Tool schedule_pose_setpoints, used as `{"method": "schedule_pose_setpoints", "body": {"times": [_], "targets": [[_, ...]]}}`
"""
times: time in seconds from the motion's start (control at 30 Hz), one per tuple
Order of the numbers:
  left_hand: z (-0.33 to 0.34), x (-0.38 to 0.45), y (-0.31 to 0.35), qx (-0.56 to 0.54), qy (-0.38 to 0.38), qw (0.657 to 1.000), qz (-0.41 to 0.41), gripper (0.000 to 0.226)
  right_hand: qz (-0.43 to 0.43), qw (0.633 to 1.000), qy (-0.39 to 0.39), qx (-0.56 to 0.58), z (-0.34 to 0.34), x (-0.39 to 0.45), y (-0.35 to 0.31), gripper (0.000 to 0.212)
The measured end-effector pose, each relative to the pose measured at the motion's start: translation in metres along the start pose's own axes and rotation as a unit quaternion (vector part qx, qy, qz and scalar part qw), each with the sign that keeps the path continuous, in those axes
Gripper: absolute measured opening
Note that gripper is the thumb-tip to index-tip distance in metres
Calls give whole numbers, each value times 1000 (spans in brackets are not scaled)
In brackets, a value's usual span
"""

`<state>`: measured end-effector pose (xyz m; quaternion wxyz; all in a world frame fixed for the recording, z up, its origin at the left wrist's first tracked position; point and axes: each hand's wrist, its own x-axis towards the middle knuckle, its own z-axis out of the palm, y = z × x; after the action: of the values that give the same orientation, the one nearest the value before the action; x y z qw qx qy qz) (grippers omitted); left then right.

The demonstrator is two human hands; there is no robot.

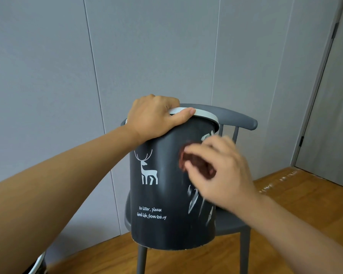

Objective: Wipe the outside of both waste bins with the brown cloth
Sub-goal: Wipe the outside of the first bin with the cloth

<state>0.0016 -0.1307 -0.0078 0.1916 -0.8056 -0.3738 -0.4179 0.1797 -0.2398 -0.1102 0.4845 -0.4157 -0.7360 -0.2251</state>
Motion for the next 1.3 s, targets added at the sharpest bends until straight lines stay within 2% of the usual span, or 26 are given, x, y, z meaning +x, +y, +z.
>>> {"method": "schedule_pose_setpoints", "body": {"times": [0.1, 0.17, 0.23, 0.33, 0.4, 0.47, 0.57, 0.63, 0.7, 0.77, 0.83, 0.9, 1.1, 1.17, 1.3], "targets": [[0, -1, -4, -6, 2, 1000, -6, 67, -80, 993, -84, 16, -4, -35, -13, 24], [-1, -2, -3, -7, 6, 1000, 0, 67, -89, 992, -94, 5, -8, -32, -10, 22], [-1, -2, 0, -11, 4, 1000, 4, 67, -43, 997, -57, 9, -7, -13, -3, 22], [-1, -2, 4, -11, 2, 1000, 12, 68, 72, 997, 41, -1, -5, 26, 13, 26], [-1, -1, 2, -11, 1, 1000, 9, 69, 94, 994, 51, 3, -1, 27, 15, 26], [0, 0, -2, -14, -1, 1000, -3, 69, 51, 998, 19, 17, 0, 4, 6, 23], [0, -1, -8, -24, -1, 1000, -19, 67, -39, 995, -79, 38, -5, -40, -10, 19], [0, -1, -7, -23, 3, 1000, -13, 68, -62, 993, -102, 23, -9, -40, -6, 18], [0, -1, -4, -23, 2, 1000, -6, 69, -28, 997, -68, 14, -9, -19, 2, 19], [0, 0, -2, -22, 1, 1000, -2, 69, 40, 999, 5, 6, -6, 8, 11, 22], [1, 0, -2, -22, 1, 1000, 0, 69, 93, 995, 45, 1, 0, 23, 18, 25], [0, 0, -5, -26, 2, 1000, -6, 67, 95, 994, 44, 20, 5, 13, 15, 25], [0, -2, -10, -26, 2, 999, -30, 71, 2, 998, -49, 44, -2, -53, -2, 24], [-1, -2, -8, -22, 3, 1000, -22, 71, 10, 999, -34, 28, -5, -34, 3, 25], [-4, -3, -7, -29, -4, 999, -15, 70, 95, 994, 48, 15, 4, 16, 14, 28]]}}
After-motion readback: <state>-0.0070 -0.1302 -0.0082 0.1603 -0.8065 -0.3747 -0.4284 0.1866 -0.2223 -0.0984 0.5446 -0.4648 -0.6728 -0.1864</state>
